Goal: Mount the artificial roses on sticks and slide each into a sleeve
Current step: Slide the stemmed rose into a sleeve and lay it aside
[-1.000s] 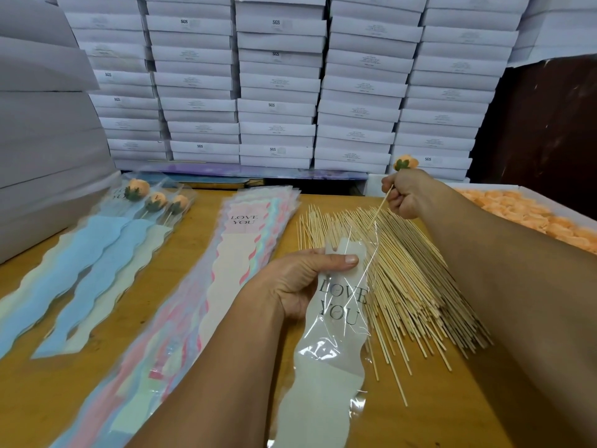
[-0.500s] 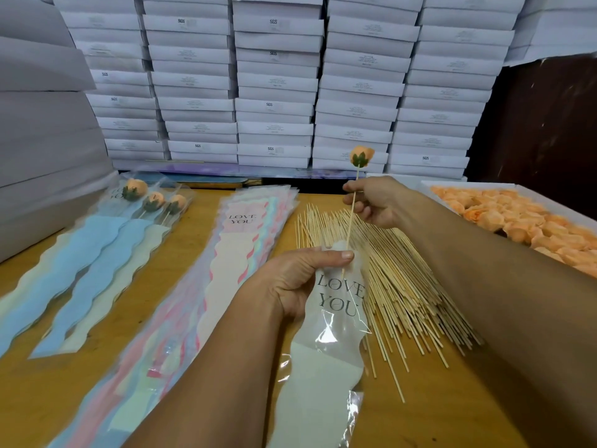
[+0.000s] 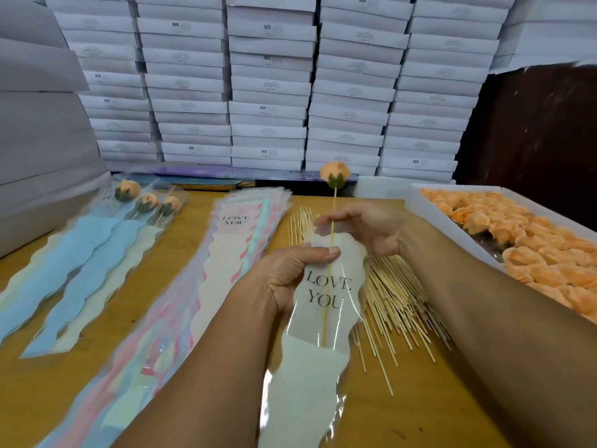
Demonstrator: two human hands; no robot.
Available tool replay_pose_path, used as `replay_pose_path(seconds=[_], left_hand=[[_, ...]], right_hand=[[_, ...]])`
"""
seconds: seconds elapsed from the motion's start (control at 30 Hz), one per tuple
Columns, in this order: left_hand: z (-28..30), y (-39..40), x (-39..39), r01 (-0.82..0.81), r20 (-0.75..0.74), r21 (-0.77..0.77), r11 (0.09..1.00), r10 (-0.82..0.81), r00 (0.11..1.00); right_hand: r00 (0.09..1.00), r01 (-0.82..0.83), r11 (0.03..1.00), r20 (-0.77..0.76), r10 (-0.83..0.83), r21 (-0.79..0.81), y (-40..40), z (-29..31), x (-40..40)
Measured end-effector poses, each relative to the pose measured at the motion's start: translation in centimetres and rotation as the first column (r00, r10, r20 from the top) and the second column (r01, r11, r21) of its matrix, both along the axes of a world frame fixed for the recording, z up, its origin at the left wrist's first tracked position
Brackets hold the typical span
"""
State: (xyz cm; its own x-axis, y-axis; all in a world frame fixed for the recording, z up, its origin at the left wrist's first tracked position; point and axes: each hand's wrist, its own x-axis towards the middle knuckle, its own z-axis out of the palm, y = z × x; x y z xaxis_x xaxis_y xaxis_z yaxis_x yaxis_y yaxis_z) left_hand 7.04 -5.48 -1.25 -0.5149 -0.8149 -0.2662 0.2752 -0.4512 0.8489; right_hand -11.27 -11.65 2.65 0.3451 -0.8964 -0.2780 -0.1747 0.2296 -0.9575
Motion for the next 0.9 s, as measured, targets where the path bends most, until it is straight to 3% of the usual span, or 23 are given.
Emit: replay_pose_path(seconds=[0.1, 0.27, 0.47, 0.77, 0.9], left_hand=[[0.0, -0.1, 0.0, -0.012, -0.001, -0.021, 1.000, 0.012, 1.000], [-0.3, -0.1, 0.0, -0.008, -0.028, -0.040, 0.999, 0.007, 1.000], [-0.3, -0.2, -0.3, -0.004, -0.061, -0.045, 0.999, 0.002, 0.998], [-0.6, -0.4, -0.3, 0.018, -0.066, -0.065, 0.998, -0.022, 0.998], [-0.3, -0.1, -0.3, 0.025, -0.070, -0.052, 0.998, -0.029, 0.997]], right_hand=[[0.995, -0.093, 0.996, 0.046, 0.093, 0.006, 1.0, -0.3, -0.6], [0.990, -0.107, 0.994, 0.097, 0.107, -0.006, 1.6, -1.1, -1.5], [0.931, 0.234, 0.970, 0.270, -0.244, 0.069, 0.7, -1.7, -0.7], [0.794, 0.453, 0.880, 0.384, -0.471, 0.142, -1.1, -0.7, 0.3], [0.771, 0.464, 0.871, 0.411, -0.486, 0.160, -1.7, 0.2, 0.3]])
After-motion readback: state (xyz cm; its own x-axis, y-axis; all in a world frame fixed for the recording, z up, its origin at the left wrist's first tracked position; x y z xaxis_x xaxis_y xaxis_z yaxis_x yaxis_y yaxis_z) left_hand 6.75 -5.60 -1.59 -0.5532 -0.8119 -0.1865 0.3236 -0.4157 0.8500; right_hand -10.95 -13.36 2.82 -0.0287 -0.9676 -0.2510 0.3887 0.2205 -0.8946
